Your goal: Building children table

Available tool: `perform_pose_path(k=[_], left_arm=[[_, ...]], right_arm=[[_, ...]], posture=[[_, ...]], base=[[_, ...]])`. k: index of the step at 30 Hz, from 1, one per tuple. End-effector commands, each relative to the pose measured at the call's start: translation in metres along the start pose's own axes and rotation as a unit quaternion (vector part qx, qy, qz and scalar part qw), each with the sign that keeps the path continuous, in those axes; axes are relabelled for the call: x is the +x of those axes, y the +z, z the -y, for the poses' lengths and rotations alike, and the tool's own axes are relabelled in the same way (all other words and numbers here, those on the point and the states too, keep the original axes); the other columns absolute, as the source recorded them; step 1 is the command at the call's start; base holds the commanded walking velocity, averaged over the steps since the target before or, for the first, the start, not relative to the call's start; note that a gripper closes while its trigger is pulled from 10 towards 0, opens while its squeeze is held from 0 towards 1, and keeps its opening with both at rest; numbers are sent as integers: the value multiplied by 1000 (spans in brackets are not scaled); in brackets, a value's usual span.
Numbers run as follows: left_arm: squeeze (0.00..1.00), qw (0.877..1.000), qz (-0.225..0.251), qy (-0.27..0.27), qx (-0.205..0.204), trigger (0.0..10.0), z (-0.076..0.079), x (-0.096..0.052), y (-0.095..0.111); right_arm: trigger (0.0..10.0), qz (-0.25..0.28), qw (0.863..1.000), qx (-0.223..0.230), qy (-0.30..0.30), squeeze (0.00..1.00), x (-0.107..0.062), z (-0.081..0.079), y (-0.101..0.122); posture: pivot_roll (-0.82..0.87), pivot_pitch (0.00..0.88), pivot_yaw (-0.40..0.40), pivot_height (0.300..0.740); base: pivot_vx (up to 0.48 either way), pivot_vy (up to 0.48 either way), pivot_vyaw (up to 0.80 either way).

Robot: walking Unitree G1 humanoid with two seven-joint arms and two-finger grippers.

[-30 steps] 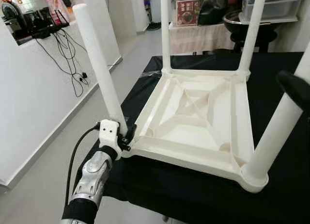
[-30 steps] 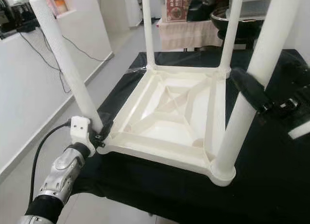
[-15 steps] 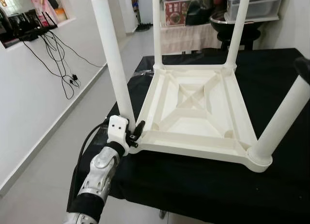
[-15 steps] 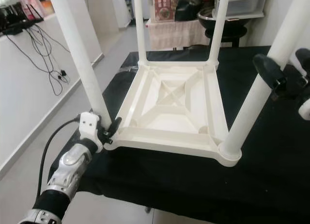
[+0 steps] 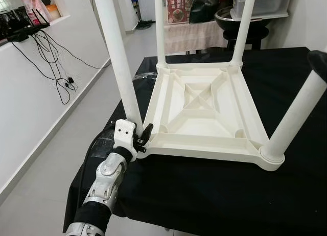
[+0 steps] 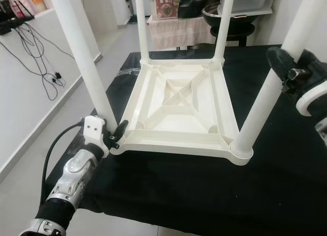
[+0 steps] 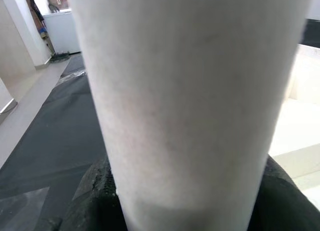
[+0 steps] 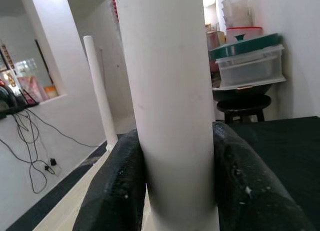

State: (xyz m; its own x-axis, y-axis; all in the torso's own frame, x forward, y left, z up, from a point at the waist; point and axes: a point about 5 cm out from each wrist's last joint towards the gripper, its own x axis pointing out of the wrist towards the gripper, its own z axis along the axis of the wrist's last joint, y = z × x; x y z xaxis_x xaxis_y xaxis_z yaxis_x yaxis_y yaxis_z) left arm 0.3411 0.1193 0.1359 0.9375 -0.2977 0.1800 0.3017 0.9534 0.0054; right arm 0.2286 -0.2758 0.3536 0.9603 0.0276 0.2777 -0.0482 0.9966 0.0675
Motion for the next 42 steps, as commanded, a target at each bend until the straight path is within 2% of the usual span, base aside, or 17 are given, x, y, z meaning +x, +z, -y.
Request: perform_pose_path(k=[1, 9, 10, 12, 13, 19, 20, 21, 25, 27, 28, 31, 36, 37, 38, 39, 42], left_arm=[[0, 997, -58, 42, 6, 10000, -21, -16, -22], [0, 997, -46, 54, -37, 10000, -28, -15, -16], [227, 997, -37, 55, -38, 10000, -30, -13, -10], [227, 997, -31, 56, -38, 10000, -32, -12, -7], [451, 997, -20, 60, -36, 10000, -36, -9, 1], [290, 997, 28, 64, -30, 10000, -48, 4, 36], [0, 996, 54, 60, -29, 10000, -52, 9, 55], [0, 993, 107, 42, -15, 10000, -59, 19, 96], [0, 988, 151, 22, -2, 10000, -62, 25, 134], [0, 972, 229, -27, 42, 10000, -62, 31, 211], [0, 972, 229, -27, 42, 10000, -62, 31, 211], [0, 943, 296, -123, 95, 10000, -43, 29, 304], [20, 924, 314, -197, 94, 10000, -22, 24, 346], [749, 915, 314, -235, 94, 10000, -11, 21, 360], [749, 915, 314, -235, 94, 10000, -11, 21, 360], [1000, 909, 313, -260, 95, 10000, -4, 18, 367], [1000, 902, 306, -290, 92, 10000, 5, 18, 374]], right_arm=[[0, -25, 998, 19, -61, 0, 2, 17, -10], [0, -28, 997, 28, -62, 0, 8, 15, -11], [0, -29, 997, 29, -65, 0, 9, 16, -12], [0, -29, 997, 30, -66, 0, 9, 16, -13], [0, -30, 997, 33, -70, 0, 9, 18, -14], [0, -36, 994, 46, -93, 0, 9, 23, -21], [0, -40, 992, 53, -107, 0, 9, 26, -25], [0, -58, 983, 78, -155, 0, 8, 36, -41], [0, -75, 971, 104, -201, 0, 5, 44, -57], [0, -108, 943, 180, -258, 0, 2, 42, -94], [0, -108, 943, 180, -258, 0, 2, 42, -94], [0, -183, 912, 262, -259, 0, 5, 0, -154], [0, -235, 884, 286, -284, 0, 4, -19, -193], [0, -261, 872, 289, -298, 0, 3, -27, -213], [0, -261, 872, 289, -298, 0, 3, -27, -213], [0, -277, 864, 288, -306, 0, 0, -33, -226], [0, -301, 854, 287, -313, 0, -1, -41, -241]], posture=[[-268, 67, 117, 740], [-258, 62, 113, 740], [-254, 59, 111, 740], [-254, 59, 111, 740], [-252, 59, 112, 740], [-249, 54, 112, 740], [-248, 54, 114, 740], [-233, 47, 119, 740], [-226, 45, 118, 740], [-210, 44, 121, 740], [-210, 44, 121, 740], [-165, 50, 152, 740], [-128, 69, 169, 740], [-111, 77, 173, 740], [-111, 77, 173, 740], [-105, 78, 176, 740], [-91, 86, 181, 740]], base=[[0, 0, 0], [0, 0, 0], [0, 0, 0], [0, 0, 0], [0, 0, 0], [0, 0, 0], [0, 0, 0], [0, 0, 0], [0, 0, 0], [0, 0, 0], [0, 0, 0], [0, 0, 0], [0, 0, 0], [0, 0, 0], [0, 0, 0], [0, 0, 0], [0, 0, 0]])
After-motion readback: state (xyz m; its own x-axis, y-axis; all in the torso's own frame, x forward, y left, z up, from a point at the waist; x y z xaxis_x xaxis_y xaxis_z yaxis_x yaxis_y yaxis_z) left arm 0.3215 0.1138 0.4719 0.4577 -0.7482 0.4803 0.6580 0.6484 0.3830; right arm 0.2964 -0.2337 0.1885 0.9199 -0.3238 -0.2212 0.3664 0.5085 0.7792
